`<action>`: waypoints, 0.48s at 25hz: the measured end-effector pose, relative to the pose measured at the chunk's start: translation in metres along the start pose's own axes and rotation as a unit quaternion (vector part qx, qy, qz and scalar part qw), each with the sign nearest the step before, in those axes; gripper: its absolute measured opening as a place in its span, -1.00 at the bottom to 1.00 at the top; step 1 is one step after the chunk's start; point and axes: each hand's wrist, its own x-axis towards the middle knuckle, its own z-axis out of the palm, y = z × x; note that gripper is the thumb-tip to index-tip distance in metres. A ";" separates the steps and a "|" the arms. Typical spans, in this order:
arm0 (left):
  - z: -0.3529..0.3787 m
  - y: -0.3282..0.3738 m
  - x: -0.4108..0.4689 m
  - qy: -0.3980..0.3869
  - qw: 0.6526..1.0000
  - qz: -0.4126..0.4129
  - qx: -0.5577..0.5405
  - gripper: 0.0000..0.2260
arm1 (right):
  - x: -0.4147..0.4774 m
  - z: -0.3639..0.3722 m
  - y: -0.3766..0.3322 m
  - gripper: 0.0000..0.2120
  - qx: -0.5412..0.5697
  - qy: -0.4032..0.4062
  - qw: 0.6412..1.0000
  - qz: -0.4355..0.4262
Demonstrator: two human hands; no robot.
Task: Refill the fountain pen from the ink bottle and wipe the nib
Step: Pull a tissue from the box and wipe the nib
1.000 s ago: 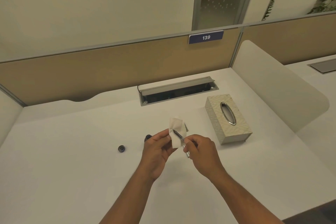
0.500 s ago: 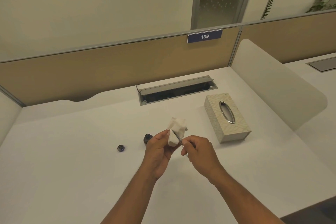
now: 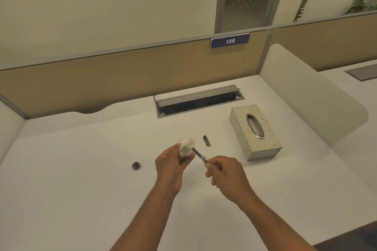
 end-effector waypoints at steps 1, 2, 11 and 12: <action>-0.001 0.000 0.001 0.016 1.000 0.014 0.022 -0.91 | -0.002 -0.002 -0.001 -0.86 0.021 0.009 1.000 -0.003; -0.001 0.001 0.001 0.029 0.998 0.030 0.047 -0.91 | -0.003 -0.003 -0.003 -0.86 0.042 0.018 0.999 -0.009; 0.009 -0.005 -0.009 0.018 0.985 0.104 0.135 -0.89 | -0.001 0.018 -0.012 -0.81 -0.026 0.050 0.997 -0.053; 0.008 -0.004 -0.009 0.012 0.987 0.099 0.124 -0.90 | 0.001 0.018 -0.010 -0.80 -0.039 0.052 0.997 -0.049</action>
